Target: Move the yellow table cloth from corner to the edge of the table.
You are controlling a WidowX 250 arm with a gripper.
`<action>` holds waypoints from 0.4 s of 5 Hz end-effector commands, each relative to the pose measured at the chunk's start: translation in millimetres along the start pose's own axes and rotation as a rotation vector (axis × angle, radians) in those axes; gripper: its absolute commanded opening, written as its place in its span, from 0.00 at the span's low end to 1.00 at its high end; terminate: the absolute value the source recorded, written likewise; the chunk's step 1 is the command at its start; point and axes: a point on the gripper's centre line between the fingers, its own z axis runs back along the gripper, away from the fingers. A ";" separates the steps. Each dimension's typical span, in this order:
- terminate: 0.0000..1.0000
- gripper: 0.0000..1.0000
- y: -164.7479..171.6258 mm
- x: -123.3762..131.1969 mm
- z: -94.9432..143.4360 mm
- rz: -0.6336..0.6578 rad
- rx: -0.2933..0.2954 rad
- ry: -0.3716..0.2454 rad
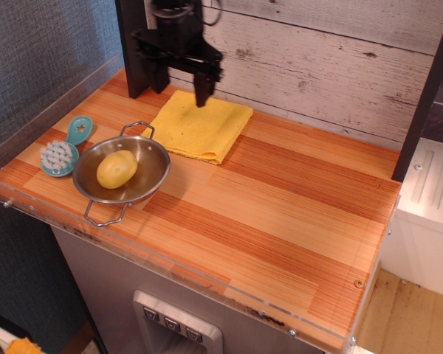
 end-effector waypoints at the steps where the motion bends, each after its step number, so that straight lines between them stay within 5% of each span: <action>1: 0.00 1.00 8.9 16.4 0.1 -0.072 -0.001 0.070; 2: 0.00 1.00 2.3 16.9 -7.8 -0.107 -0.010 0.105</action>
